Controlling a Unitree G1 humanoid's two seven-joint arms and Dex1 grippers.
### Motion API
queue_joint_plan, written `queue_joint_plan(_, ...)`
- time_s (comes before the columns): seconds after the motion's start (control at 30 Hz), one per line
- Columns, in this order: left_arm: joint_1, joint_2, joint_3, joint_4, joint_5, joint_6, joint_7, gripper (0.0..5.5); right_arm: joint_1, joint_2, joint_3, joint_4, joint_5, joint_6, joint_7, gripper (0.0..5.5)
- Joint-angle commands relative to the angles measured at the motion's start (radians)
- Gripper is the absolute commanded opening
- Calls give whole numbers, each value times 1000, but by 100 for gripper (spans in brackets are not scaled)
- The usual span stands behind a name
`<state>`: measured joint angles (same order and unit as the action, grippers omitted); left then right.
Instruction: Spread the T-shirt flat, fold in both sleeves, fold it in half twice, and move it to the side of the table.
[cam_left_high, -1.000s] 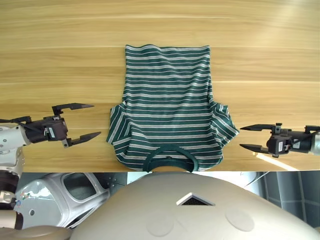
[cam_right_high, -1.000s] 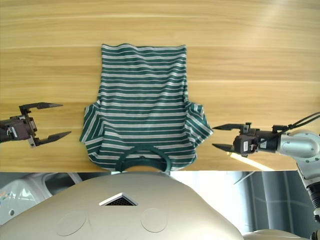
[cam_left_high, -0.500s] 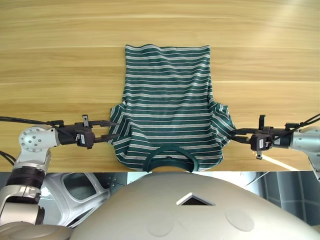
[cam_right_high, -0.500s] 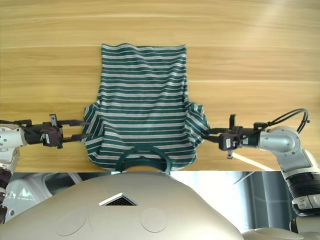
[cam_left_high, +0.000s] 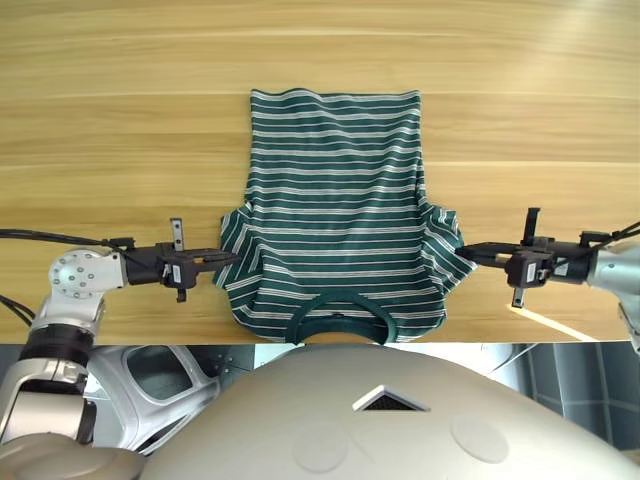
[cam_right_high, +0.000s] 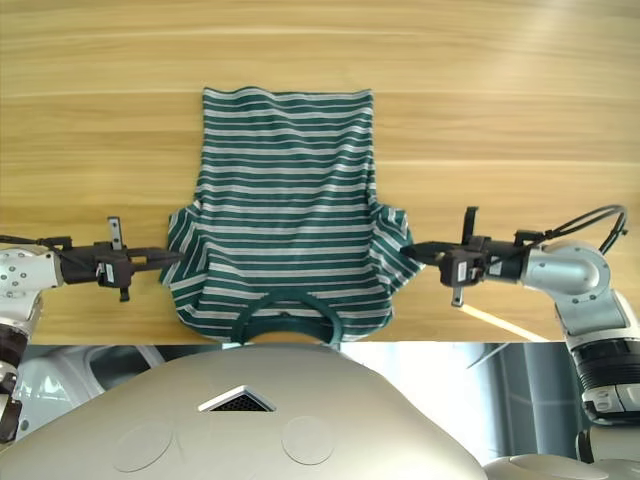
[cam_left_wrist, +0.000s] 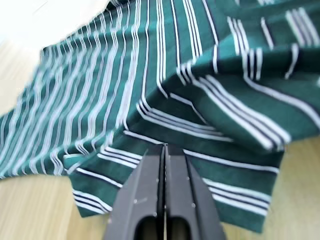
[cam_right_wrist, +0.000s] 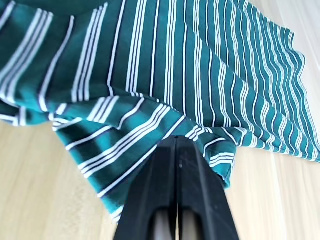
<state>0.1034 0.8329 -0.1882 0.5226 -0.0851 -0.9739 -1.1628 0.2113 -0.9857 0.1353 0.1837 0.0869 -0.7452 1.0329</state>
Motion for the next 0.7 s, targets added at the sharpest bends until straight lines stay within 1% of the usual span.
queue_joint_plan(0.03,-37,5,-18,53,111,-21,57,3,-39,25,26,44,-77,15,-19,0)
queue_joint_plan(0.2,-76,14,-46,107,238,-29,138,3,-94,75,87,156,-229,21,-72,0)
queue_joint_plan(0.4,-101,56,-81,117,319,-37,196,3,-145,89,138,277,-323,22,-123,0)
queue_joint_plan(0.5,-136,87,-80,147,350,-40,236,3,-173,94,158,340,-341,18,-152,0)
queue_joint_plan(0.7,-215,124,-61,211,398,-34,339,3,-174,69,147,363,-316,-12,-177,0)
